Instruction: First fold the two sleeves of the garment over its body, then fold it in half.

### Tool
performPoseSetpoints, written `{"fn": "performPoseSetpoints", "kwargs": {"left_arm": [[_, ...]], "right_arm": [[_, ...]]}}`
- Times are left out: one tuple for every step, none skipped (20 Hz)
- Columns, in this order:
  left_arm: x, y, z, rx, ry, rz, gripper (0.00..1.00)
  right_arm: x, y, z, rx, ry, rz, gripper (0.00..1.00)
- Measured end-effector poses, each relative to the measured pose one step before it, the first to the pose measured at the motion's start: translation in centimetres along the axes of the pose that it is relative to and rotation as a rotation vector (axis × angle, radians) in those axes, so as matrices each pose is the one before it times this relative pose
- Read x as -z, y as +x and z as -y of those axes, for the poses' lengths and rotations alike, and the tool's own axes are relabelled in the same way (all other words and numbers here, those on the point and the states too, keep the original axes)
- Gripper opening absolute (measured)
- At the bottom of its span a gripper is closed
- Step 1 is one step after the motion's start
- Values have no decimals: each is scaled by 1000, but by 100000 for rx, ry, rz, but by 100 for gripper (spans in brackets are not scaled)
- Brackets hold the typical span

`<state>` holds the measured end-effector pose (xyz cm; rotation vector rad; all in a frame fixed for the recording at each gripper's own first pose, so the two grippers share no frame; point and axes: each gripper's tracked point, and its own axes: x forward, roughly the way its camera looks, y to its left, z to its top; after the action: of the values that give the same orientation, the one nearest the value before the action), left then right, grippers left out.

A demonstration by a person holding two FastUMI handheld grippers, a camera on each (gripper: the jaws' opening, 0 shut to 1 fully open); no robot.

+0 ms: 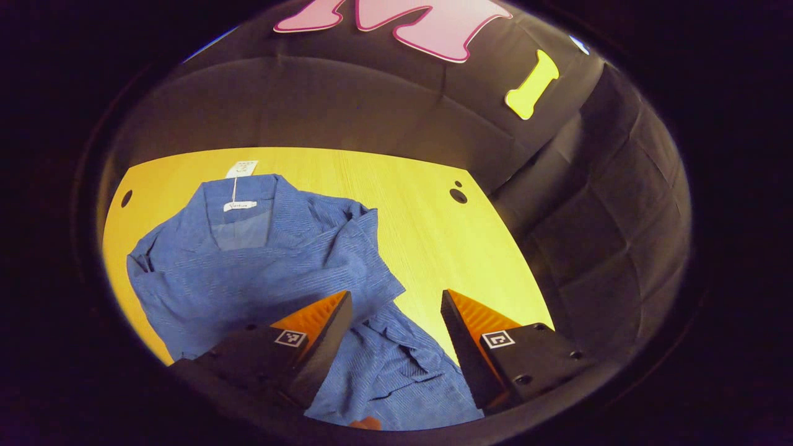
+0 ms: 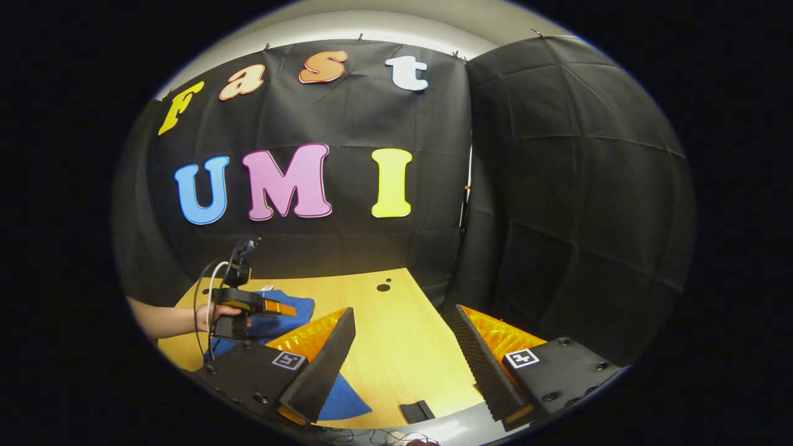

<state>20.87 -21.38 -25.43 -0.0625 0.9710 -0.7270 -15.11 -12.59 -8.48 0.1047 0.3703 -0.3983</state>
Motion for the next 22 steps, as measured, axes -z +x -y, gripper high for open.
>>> {"fn": "performPoseSetpoints", "kwargs": {"left_arm": [[305,-1699,-208,-278,1160,2331,85],[233,-1922,-268,-581,1996,2636,86],[610,-1900,-456,-817,2264,2147,85],[597,-2050,-448,-1016,2632,2103,85],[843,-1994,-662,-2097,2889,2169,85],[1042,-1948,-978,-2968,2498,1830,85],[1276,-2095,-998,-2806,1578,1645,85],[1474,-1947,-791,-2036,677,1563,85],[1695,-1692,-886,-3062,191,427,85],[2122,-1322,-1251,-4072,-189,-1016,85],[2531,-1158,-1478,-4658,-680,-2227,85],[2320,-1007,-1202,-5302,-1045,-2676,81],[2428,-872,-1082,-4393,-2273,-2937,85],[2370,-491,-1015,-3164,-3880,-2963,85],[2280,-313,-814,-2242,-5254,-3511,82],[1857,-319,-984,-2597,-5901,-1650,85],[1600,-148,-757,-1939,-4955,-1675,86],[1802,-179,-809,-2304,-3503,-2552,85],[1756,-18,-834,-3068,-2206,-2314,85],[1678,-102,-529,-2043,-1758,-2571,85],[1682,32,59,-636,-853,-3380,85],[1741,-71,-130,-965,-776,-3703,85]], "right_arm": [[520,369,-645,-1863,-746,-470,100],[633,449,-670,-2103,-1185,-321,100],[717,393,-721,-1996,-1628,-859,100],[910,387,-762,-2294,-1470,-1042,100],[724,404,-909,-2358,-1156,-736,100],[980,485,-769,-2544,-1090,-1158,100],[850,440,-814,-2352,-948,-792,100],[1158,539,-699,-1968,-996,-1509,100],[1258,585,-700,-2020,-169,-2213,100],[1195,636,-781,-2424,385,-2696,100],[1349,704,-700,-2550,555,-3457,100],[1181,698,-615,-1513,403,-3098,100],[1054,724,-508,-1495,141,-2555,100],[1015,680,-366,-1108,-101,-2731,100],[1197,670,-486,-1357,-163,-3433,100],[1238,797,-326,-1351,-442,-3400,100],[1401,695,-348,-1054,-157,-4282,100],[1285,501,-59,-1141,286,-4736,100],[1510,672,-154,-754,578,-5147,100],[1713,452,25,-205,291,-6426,100],[1702,183,-2,-365,-355,-6739,100],[963,839,116,510,-9,-3404,100]]}}
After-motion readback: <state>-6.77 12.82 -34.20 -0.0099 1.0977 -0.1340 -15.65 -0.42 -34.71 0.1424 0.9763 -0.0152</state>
